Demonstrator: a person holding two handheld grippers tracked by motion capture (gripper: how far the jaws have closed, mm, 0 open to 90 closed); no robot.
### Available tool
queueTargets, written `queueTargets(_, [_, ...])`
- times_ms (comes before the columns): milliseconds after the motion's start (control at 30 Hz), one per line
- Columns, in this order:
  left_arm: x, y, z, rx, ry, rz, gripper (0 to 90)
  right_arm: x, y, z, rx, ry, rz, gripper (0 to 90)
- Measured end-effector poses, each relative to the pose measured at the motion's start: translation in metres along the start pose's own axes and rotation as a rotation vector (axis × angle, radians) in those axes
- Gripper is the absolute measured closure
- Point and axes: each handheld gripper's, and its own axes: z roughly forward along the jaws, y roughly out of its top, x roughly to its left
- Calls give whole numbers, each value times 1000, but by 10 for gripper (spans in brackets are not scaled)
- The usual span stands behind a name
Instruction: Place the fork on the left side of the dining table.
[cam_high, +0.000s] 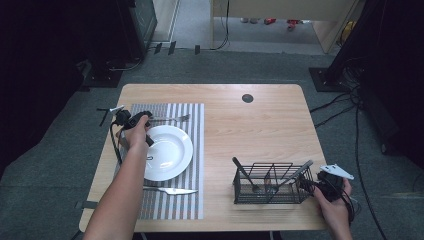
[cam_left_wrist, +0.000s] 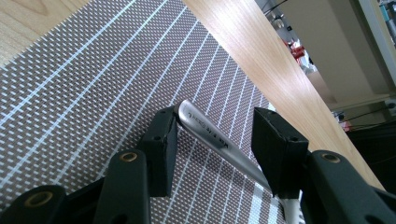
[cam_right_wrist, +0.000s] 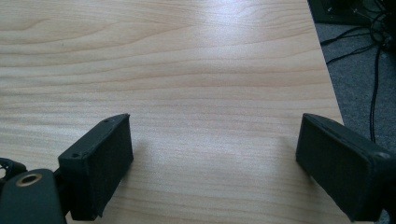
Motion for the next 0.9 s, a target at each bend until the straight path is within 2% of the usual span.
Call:
queueTargets(133, [-1,0,1,2,4,7,511,0,0,0,0,0,0,108])
queueTargets(200, [-2,1,1,9,20,34,506,0,0,0,0,0,0,108])
queueTargets(267, [-3,1,2,12,24,33,496,0,0,0,0,0,0,108])
queueTargets(433, [-10,4,4,49,55,100,452,0,0,0,0,0,0,108])
queueTargets(767, [-15,5,5,76,86,140,453,0,0,0,0,0,0,108])
queueTargets(900, [-18,6,6,93,108,177,443,0,0,0,0,1,0,108])
